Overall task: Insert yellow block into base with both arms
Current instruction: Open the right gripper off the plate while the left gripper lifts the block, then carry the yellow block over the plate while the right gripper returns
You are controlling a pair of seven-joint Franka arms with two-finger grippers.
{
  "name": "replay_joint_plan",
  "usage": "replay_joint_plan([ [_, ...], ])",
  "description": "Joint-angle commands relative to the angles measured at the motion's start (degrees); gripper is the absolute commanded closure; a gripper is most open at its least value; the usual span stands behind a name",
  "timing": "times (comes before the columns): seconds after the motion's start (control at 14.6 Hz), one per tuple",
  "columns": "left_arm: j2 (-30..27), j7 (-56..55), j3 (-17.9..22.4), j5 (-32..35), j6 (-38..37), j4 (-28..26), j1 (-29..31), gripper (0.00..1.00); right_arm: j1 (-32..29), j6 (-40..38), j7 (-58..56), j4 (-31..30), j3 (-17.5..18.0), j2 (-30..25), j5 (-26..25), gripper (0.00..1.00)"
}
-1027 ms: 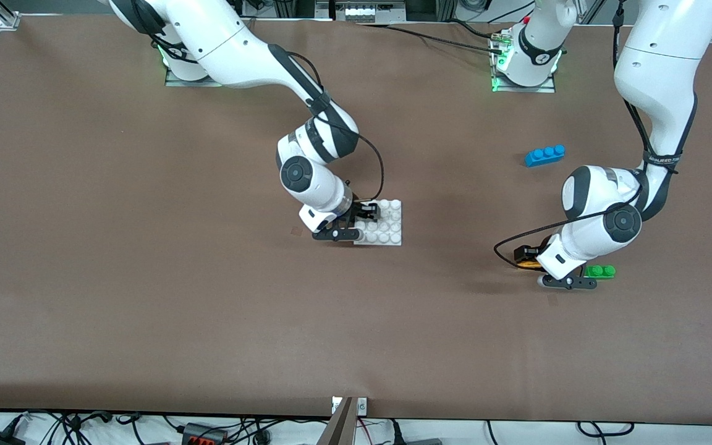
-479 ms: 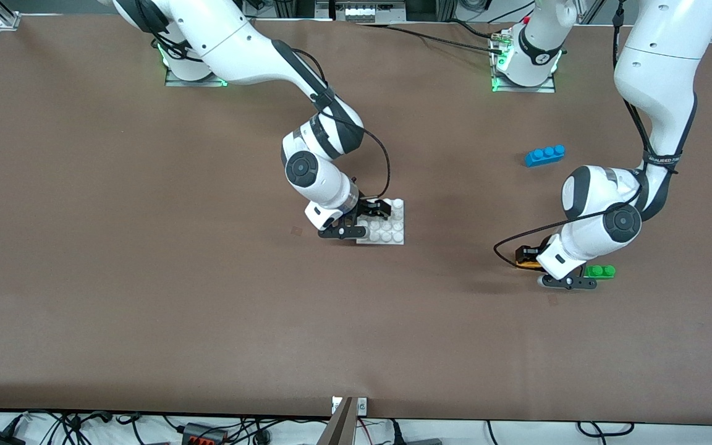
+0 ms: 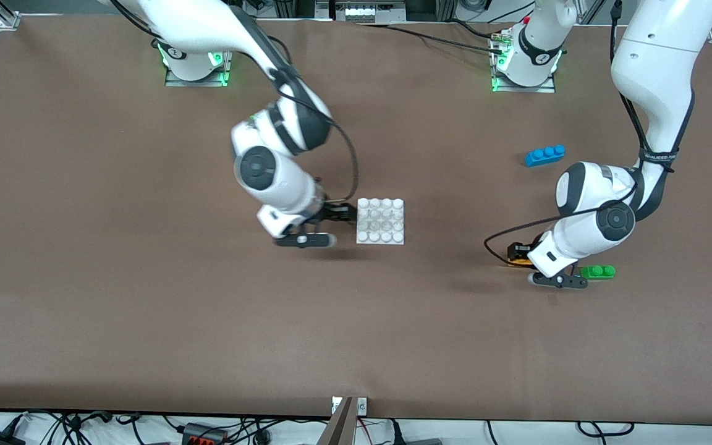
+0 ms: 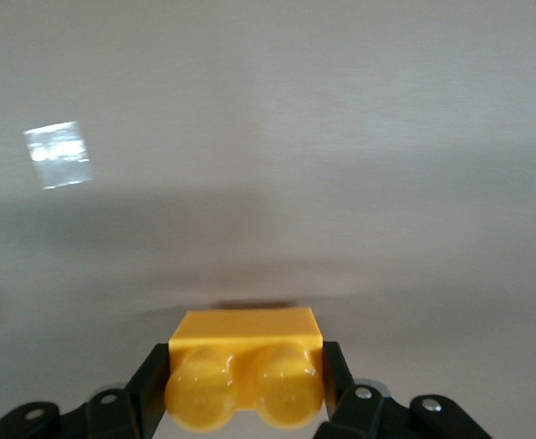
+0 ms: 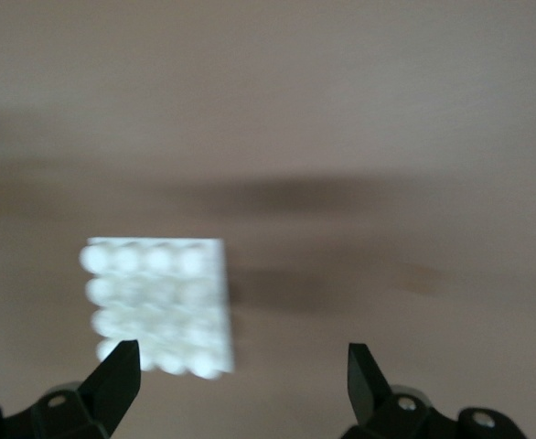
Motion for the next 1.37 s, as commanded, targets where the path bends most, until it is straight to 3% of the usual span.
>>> replay_joint_plan([
  [0.0,-1.4,-2.5,-3.4,0.9,-2.8,1.4,0.0,0.33,-1.0,-10.6,-5.0,-1.8,-4.5,-6.3,-3.4,0.0],
  [0.27,-2.2,-4.7,-6.8,0.0,-6.2,2.2,0.0,0.36,-1.2,-18.1,-16.9,-7.2,-15.0,-15.4,-6.1,0.0],
  [0.41,-2.2,-12.2,-10.6,0.1,-8.2,3.5,0.0,0.36,-1.4,-20.9,-26.5,-10.3,-20.3,-19.8,-6.3,0.0],
  [0.55,-2.2,-19.3,-14.6,0.1,-9.5,4.0,-0.2,0.35,-1.2,-25.9,-28.6,-11.5,-23.5,-23.9,-8.4,0.0],
  [0.68,-2.0,-22.0,-18.2,0.2,-9.5,4.2,-0.5,0.36,-1.3,-31.0,-29.2,-11.1,-23.4,-28.2,-16.1,0.0],
  [0.75,-1.7,-23.2,-19.0,0.2,-9.0,4.2,-1.7,0.36,-1.1,-33.6,-28.6,-10.8,-23.5,-29.2,-17.5,0.0],
  [1.1,1.3,-29.8,-17.8,0.9,-8.0,7.5,-11.9,0.35,-1.5,-40.1,-28.2,-5.3,-23.9,-29.2,-20.1,0.0],
  [1.3,2.7,-31.8,-13.8,3.3,-3.1,7.5,-17.0,0.35,-1.0,-39.3,-28.1,-4.9,-23.7,-29.1,-20.2,0.0],
])
